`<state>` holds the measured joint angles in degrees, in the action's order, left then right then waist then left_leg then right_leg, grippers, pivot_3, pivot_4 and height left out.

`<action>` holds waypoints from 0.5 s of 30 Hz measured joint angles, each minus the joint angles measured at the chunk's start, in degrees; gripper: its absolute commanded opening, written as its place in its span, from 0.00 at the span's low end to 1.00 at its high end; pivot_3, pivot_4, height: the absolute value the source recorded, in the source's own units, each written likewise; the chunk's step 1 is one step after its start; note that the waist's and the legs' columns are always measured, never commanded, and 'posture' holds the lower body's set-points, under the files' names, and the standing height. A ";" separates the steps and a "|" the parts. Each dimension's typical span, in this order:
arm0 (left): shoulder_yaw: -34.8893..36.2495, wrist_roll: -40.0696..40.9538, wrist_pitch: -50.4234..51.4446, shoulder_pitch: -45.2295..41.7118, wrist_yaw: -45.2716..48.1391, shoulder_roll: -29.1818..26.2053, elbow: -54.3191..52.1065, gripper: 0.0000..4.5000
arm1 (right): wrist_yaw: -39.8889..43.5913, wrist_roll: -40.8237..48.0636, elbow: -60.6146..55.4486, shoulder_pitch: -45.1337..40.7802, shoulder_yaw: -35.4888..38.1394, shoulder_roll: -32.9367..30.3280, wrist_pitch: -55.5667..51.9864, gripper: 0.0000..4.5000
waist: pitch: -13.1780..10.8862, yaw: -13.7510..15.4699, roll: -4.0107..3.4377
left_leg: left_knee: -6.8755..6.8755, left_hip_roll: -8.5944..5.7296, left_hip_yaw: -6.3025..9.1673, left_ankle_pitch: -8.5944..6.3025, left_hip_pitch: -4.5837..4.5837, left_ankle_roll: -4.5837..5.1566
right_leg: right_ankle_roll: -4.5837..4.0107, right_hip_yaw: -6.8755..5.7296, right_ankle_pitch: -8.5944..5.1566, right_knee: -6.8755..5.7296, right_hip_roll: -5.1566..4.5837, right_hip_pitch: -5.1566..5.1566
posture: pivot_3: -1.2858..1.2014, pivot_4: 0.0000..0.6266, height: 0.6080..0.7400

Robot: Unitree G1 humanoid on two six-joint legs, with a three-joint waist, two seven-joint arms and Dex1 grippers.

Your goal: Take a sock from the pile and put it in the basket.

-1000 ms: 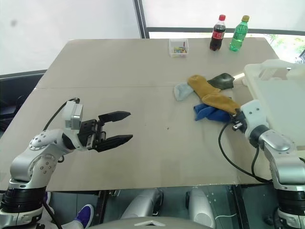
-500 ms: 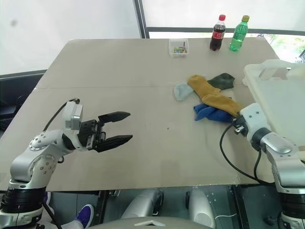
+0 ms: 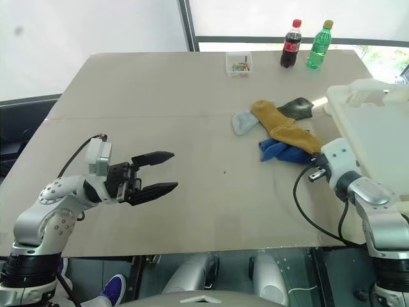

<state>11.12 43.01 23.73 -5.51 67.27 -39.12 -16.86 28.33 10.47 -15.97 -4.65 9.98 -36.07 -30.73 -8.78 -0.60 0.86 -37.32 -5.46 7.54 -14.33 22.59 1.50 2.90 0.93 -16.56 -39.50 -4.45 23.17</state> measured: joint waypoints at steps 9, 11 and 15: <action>0.00 -0.04 -0.43 0.03 -0.14 0.06 0.00 1.00 | 1.59 1.70 -1.78 -0.51 -0.21 0.15 -0.25 0.02 | 0.00 -0.07 0.00 | 0.01 0.01 0.00 -0.01 0.00 0.01 | 0.00 0.00 0.00 0.00 0.01 0.01 | 0.52 0.24 1.00; 0.00 -0.04 -0.44 0.07 -0.15 0.06 0.00 1.00 | 2.72 2.66 -3.21 -0.51 -0.53 0.68 0.12 0.02 | 0.00 -0.07 0.00 | 0.01 0.01 0.00 -0.01 0.00 0.01 | 0.00 0.00 0.00 0.00 0.01 0.01 | 0.52 0.24 1.00; 0.00 -0.04 -0.44 0.08 -0.18 0.06 0.00 1.00 | 4.46 6.24 -7.67 -1.09 -1.35 2.72 0.33 0.02 | -0.01 -0.09 -0.01 | 0.01 0.02 0.01 -0.01 0.00 0.02 | 0.00 0.00 0.00 0.00 0.01 0.01 | 0.52 0.24 1.00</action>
<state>11.11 42.96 23.29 -5.43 67.08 -39.06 -16.86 32.80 16.71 -23.64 -5.74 8.63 -33.34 -30.41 -8.79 -0.69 0.85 -37.30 -5.44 7.54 -14.34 22.59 1.52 2.90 0.93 -16.56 -39.50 -4.45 23.18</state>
